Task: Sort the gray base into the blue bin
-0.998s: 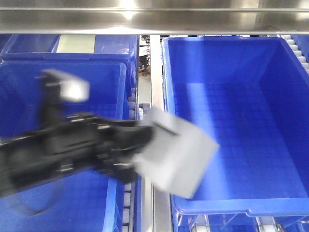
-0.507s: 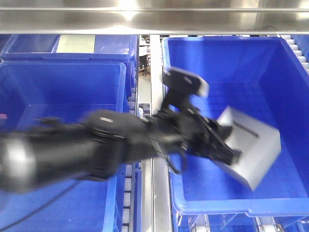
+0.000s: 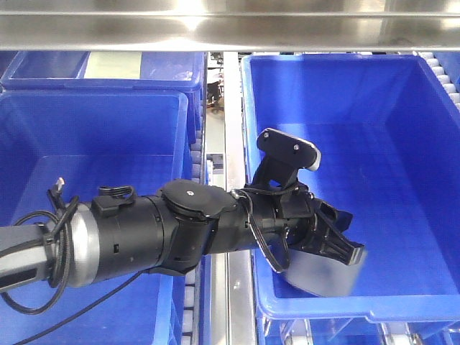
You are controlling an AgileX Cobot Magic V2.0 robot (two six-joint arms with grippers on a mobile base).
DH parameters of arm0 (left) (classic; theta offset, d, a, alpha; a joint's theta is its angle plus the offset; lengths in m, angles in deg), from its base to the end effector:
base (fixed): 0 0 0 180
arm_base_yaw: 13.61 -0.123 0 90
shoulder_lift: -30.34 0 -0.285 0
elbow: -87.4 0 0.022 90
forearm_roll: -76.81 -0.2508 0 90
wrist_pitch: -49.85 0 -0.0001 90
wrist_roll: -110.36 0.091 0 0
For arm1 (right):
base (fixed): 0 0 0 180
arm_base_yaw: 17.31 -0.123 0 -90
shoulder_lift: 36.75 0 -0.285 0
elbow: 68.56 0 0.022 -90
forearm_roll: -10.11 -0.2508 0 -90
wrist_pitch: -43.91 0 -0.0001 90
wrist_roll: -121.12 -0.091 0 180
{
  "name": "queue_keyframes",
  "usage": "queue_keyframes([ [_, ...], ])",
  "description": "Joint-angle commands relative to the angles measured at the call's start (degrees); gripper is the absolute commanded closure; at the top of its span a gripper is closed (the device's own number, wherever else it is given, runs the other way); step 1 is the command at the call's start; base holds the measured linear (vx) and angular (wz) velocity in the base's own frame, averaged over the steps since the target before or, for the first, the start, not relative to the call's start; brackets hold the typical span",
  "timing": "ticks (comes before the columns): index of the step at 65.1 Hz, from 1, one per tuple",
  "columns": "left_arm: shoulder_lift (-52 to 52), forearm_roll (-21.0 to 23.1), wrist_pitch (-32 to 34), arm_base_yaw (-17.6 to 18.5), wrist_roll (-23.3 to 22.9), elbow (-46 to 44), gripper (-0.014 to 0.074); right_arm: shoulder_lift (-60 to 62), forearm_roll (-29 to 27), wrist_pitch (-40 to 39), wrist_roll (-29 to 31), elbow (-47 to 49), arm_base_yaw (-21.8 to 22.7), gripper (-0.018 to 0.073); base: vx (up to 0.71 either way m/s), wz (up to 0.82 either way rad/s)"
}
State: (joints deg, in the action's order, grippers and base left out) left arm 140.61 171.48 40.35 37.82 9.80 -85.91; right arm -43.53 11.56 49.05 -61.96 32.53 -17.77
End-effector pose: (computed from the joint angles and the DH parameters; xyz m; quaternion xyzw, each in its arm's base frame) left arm 0.2456 -0.3321 0.2567 0.3038 0.7907 -0.3482 0.4015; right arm 0.0564 0.0002 0.1960 0.0081 0.7122 0.0120 0.7019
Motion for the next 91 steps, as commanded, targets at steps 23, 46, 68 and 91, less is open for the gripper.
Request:
queue_keyframes([
  [23, -7.99, 0.04, -4.45, 0.32, -0.42, 1.33, 0.0595, 0.45, 0.34, -4.23, 0.38, -0.05, 0.23, 0.0564, 0.0, 0.0],
  [46, -33.7, -4.18, 12.7, 0.32, -0.42, 21.71, 0.0602, 0.45, 0.34, -4.23, 0.38, -0.05, 0.23, 0.0564, 0.0, 0.0],
  [68, -64.03, -4.11, 23.03, 0.32, -0.42, 42.01, 0.0602, 0.45, 0.34, -4.23, 0.38, -0.05, 0.23, 0.0564, 0.0, 0.0],
  [91, -76.6, -3.71, 23.84, 0.32, -0.42, 47.74, 0.0602, 0.45, 0.34, -4.23, 0.38, -0.05, 0.23, 0.0564, 0.0, 0.0],
])
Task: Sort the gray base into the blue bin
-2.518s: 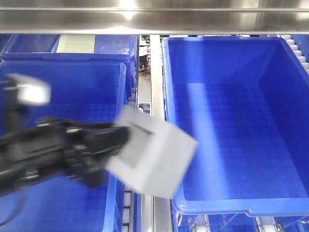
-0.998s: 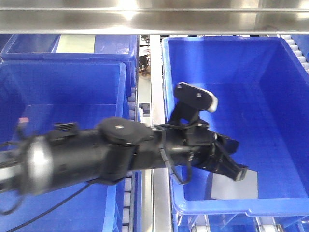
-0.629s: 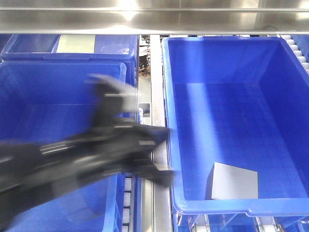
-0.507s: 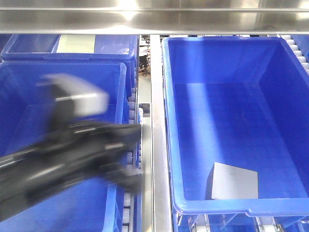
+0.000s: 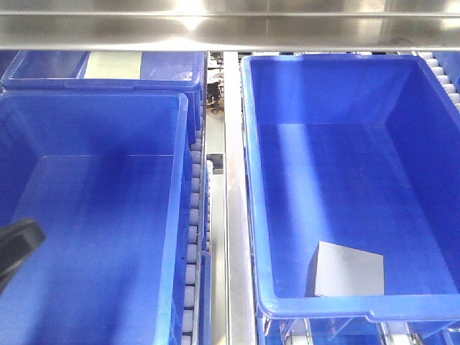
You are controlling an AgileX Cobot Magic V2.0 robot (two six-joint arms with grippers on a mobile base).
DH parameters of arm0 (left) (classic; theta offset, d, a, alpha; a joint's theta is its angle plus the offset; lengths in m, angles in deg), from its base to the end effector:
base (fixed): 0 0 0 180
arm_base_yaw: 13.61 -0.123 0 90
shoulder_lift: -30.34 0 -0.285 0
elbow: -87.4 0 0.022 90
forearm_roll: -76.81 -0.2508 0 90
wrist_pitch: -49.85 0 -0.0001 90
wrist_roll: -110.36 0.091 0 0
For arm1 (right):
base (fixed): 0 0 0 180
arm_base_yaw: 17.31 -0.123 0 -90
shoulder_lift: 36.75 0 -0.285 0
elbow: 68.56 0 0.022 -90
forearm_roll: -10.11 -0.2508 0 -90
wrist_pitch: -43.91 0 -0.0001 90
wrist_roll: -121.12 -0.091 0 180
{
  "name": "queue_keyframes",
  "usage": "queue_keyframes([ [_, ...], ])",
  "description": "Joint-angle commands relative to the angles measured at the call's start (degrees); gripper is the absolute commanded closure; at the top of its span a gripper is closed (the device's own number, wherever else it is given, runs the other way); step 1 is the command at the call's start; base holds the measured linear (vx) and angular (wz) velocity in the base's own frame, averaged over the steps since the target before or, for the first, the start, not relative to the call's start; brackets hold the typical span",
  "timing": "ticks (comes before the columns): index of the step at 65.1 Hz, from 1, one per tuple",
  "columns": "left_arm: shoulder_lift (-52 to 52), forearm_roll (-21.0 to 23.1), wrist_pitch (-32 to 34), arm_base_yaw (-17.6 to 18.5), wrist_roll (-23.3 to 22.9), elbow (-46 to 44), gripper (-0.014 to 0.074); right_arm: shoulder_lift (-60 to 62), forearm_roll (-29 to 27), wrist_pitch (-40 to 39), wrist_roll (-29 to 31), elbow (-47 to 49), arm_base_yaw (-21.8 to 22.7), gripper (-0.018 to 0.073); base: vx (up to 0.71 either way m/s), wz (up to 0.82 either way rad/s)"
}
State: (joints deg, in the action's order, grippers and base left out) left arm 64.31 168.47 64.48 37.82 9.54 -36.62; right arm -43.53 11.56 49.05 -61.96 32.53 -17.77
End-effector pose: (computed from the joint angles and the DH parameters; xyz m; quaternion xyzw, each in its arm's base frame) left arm 0.0818 -0.0659 0.3039 0.1497 0.6934 -0.2937 0.6407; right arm 0.0564 0.0002 0.1960 0.0081 0.7122 0.0120 0.7019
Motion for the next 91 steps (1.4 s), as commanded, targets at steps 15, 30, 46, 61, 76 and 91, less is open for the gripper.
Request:
queue_keyframes([
  [15, -0.24, -0.7, -0.29, 0.32, -0.17, -1.56, 0.0602, 0.45, 0.34, -4.23, 0.38, -0.05, 0.23, 0.0564, 0.0, 0.0],
  [30, -0.24, -0.7, -0.29, 0.32, -0.17, -1.56, 0.0602, 0.45, 0.34, -4.23, 0.38, -0.05, 0.23, 0.0564, 0.0, 0.0],
  [46, -0.25, -0.75, -0.28, 0.32, -0.21, -1.56, 0.0602, 0.45, 0.34, -4.23, 0.38, -0.05, 0.23, 0.0564, 0.0, 0.0],
  [61, -1.16, -31.03, -5.65, 0.32, -20.95, -1.55, 0.0602, 0.45, 0.34, -4.23, 0.38, -0.05, 0.23, 0.0564, 0.0, 0.0],
  [76, -2.53, -86.39, -16.32, 0.32, -76.29, -1.55, 0.0602, 0.45, 0.34, -4.23, 0.38, -0.05, 0.23, 0.0564, 0.0, 0.0],
  [91, -2.48, -93.05, -16.76, 0.32, -84.64, -1.55, 0.0602, 0.45, 0.34, -4.23, 0.38, -0.05, 0.23, 0.0564, 0.0, 0.0],
])
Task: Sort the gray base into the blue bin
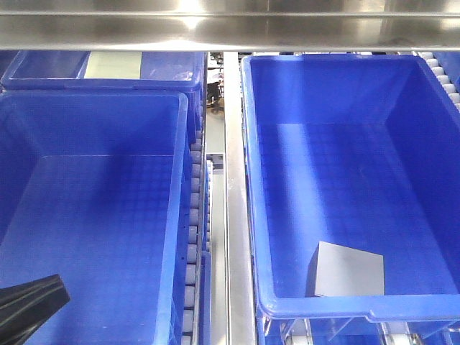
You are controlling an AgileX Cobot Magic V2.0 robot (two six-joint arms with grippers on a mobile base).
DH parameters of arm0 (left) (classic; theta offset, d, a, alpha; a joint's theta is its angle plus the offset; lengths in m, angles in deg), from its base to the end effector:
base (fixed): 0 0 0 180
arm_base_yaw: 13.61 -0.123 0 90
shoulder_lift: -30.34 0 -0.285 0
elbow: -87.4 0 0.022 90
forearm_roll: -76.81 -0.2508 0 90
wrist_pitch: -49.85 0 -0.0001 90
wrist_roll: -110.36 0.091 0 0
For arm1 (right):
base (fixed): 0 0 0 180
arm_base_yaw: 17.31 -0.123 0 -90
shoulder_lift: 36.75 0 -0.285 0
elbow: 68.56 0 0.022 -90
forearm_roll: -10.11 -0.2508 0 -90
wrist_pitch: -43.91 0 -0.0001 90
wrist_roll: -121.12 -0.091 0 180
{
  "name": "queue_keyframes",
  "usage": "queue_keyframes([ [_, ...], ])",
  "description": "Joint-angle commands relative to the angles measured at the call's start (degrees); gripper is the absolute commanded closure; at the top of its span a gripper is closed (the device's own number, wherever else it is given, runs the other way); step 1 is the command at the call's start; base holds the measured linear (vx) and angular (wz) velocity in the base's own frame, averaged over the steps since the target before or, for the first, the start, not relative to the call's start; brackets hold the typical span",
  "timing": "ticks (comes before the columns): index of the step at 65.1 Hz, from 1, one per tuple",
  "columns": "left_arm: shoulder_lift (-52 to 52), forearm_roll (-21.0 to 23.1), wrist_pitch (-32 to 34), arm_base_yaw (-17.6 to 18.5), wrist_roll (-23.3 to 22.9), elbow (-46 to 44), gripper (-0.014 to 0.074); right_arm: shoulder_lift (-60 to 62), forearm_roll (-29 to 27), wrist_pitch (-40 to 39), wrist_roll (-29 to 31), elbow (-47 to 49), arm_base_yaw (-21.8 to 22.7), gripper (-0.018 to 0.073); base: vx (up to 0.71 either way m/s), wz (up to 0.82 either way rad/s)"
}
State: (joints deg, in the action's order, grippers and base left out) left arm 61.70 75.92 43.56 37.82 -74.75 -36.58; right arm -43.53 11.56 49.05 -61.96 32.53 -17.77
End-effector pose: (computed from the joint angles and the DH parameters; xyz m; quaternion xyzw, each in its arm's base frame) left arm 0.0606 -0.0757 0.2988 0.2915 0.6686 -0.3188 0.6053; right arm 0.0564 0.0002 0.1960 0.0081 0.7122 0.0120 0.7019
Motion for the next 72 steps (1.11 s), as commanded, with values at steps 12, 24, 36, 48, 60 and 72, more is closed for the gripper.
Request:
queue_keyframes([
  [12, 0.12, 0.53, 4.46, 0.21, 2.22, -1.6, 0.0602, 0.45, 0.34, -4.23, 0.38, -0.05, 0.23, 0.0564, 0.0, 0.0],
  [24, -0.11, 0.53, 4.41, -2.02, 2.55, -1.6, 0.0602, 0.45, 0.34, -4.23, 0.38, -0.05, 0.23, 0.0564, 0.0, 0.0],
  [36, -7.68, 1.89, -0.7, -17.59, 2.62, -1.54, 0.0602, 0.45, 0.34, -4.23, 0.38, -0.05, 0.23, 0.0564, 0.0, 0.0],
  [48, -18.44, 0.89, -8.11, -36.46, 3.12, -1.54, 0.0602, 0.45, 0.34, -4.23, 0.38, -0.05, 0.23, 0.0564, 0.0, 0.0],
  [60, -25.24, -1.66, -14.0, -50.42, 3.17, -1.42, 0.0602, 0.45, 0.34, -4.23, 0.38, -0.05, 0.23, 0.0564, 0.0, 0.0],
  [72, -25.05, -1.14, -11.95, -54.35, 3.12, 2.29, 0.0602, 0.45, 0.34, -4.23, 0.38, -0.05, 0.23, 0.0564, 0.0, 0.0],
])
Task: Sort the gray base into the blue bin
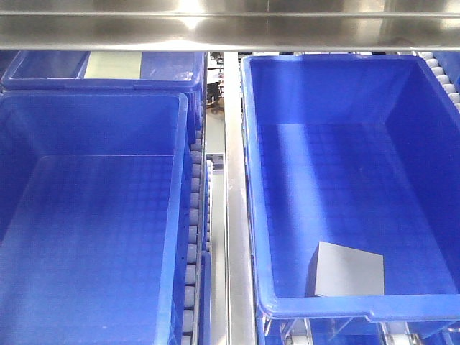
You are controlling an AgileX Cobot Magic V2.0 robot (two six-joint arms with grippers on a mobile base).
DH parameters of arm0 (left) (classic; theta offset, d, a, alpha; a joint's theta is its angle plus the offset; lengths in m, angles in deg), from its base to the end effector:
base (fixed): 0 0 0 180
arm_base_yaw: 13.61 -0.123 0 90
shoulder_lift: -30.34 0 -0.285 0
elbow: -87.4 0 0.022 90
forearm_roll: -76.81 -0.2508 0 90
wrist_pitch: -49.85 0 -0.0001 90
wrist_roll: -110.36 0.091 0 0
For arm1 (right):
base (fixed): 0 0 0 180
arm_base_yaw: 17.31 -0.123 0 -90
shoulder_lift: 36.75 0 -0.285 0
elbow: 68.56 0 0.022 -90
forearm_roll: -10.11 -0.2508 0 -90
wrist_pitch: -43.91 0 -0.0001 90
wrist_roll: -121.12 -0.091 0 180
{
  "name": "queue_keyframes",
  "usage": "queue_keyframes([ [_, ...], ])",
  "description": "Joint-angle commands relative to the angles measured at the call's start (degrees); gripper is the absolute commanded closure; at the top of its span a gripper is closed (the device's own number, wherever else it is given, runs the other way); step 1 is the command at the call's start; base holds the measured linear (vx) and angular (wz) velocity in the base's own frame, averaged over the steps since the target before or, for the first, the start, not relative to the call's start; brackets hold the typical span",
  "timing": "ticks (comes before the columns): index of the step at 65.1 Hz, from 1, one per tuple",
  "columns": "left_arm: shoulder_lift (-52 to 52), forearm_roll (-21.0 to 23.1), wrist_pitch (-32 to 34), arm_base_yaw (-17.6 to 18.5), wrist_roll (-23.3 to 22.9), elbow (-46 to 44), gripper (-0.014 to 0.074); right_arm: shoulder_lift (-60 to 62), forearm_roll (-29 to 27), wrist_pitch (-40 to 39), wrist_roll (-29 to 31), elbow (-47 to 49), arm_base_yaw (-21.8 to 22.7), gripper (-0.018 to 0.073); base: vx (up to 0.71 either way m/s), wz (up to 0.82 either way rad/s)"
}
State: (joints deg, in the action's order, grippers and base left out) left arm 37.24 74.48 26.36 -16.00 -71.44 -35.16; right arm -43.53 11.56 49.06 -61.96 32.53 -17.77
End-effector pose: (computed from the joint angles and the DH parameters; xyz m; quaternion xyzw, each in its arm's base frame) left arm 0.0244 0.0025 0.2890 -0.0183 0.6932 0.0228 0.7201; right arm 0.0564 0.0002 0.1960 0.0081 0.7122 0.0120 0.7018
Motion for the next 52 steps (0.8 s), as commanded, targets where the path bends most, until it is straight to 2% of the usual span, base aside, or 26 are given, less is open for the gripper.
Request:
queue_keyframes([
  [1, -0.58, 0.3, 5.94, -0.54, -0.19, 1.78, 0.0602, 0.45, 0.34, -4.24, 0.38, -0.05, 0.23, 0.0564, 0.0, 0.0],
  [15, -0.58, 0.36, 13.59, -0.54, -0.33, 13.44, 0.0602, 0.45, 0.34, -4.24, 0.38, -0.05, 0.23, 0.0564, 0.0, 0.0],
  [31, -0.58, 1.83, 21.51, -0.54, -0.88, 21.73, 0.0602, 0.45, 0.34, -4.24, 0.38, -0.05, 0.23, 0.0564, 0.0, 0.0],
  [52, -0.58, 1.75, 20.98, -0.54, -1.92, 22.07, 0.0602, 0.45, 0.34, -4.24, 0.38, -0.05, 0.23, 0.0564, 0.0, 0.0],
])
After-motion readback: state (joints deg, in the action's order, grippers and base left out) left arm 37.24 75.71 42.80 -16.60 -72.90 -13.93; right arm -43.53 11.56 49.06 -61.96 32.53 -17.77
